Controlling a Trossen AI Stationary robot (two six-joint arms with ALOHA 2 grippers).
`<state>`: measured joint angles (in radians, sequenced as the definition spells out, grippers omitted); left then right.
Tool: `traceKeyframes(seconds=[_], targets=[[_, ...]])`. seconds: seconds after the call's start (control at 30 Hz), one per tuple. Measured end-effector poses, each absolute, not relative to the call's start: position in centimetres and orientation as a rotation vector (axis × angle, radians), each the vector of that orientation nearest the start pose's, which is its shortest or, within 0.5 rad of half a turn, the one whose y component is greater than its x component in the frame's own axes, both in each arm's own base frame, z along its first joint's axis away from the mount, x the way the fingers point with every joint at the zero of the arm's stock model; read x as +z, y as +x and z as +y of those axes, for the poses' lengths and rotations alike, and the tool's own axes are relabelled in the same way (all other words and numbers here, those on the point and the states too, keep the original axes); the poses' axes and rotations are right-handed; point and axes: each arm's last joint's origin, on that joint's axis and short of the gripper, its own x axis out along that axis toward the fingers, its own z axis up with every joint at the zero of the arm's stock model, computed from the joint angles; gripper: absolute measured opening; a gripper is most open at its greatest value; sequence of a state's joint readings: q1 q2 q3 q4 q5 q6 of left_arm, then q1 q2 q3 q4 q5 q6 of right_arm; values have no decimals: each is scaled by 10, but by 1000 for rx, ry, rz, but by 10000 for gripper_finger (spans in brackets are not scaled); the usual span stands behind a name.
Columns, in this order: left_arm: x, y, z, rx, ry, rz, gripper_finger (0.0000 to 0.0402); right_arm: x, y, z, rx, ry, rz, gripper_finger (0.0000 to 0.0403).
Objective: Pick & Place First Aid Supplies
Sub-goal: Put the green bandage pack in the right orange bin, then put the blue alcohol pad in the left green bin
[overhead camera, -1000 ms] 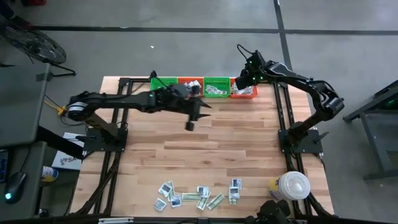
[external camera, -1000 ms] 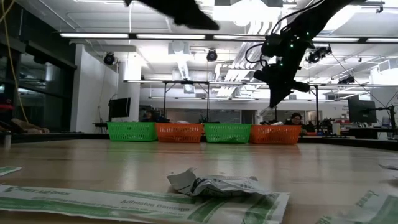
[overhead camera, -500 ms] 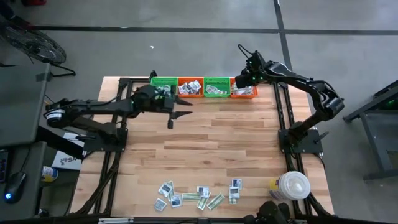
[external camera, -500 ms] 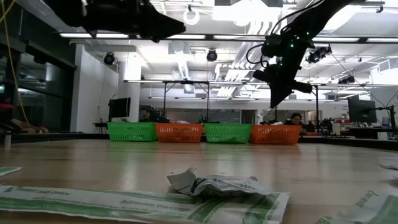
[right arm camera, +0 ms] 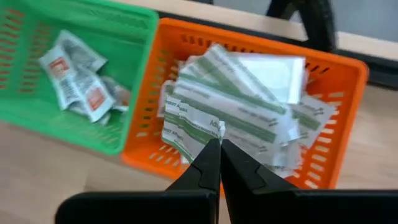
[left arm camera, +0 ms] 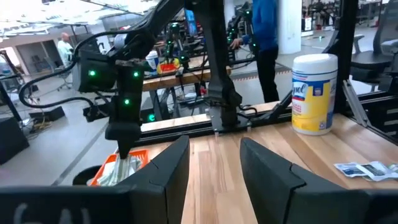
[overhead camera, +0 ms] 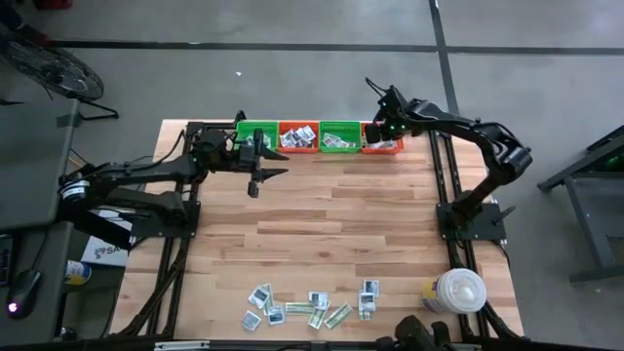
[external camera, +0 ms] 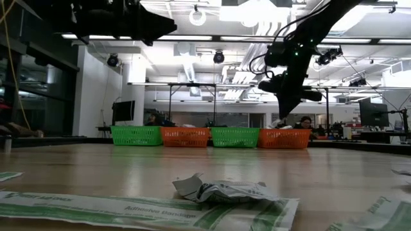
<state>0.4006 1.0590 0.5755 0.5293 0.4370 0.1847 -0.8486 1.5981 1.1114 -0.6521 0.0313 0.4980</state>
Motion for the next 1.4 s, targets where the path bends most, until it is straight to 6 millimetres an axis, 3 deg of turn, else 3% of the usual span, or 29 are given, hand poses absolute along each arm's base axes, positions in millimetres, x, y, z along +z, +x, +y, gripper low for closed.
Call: traceKeyframes(seconds=[0.43,1.0,1.4], targets=[[277,216,77,-61,189,-43,140,215,207,-238,-1142,863,855,13],[277,216,78,-35,178,-40,140,217,208,-240,-1165,819,840,172],[277,216,79,1,194,-37,140,245,204,-235,-1135,760,708,180]])
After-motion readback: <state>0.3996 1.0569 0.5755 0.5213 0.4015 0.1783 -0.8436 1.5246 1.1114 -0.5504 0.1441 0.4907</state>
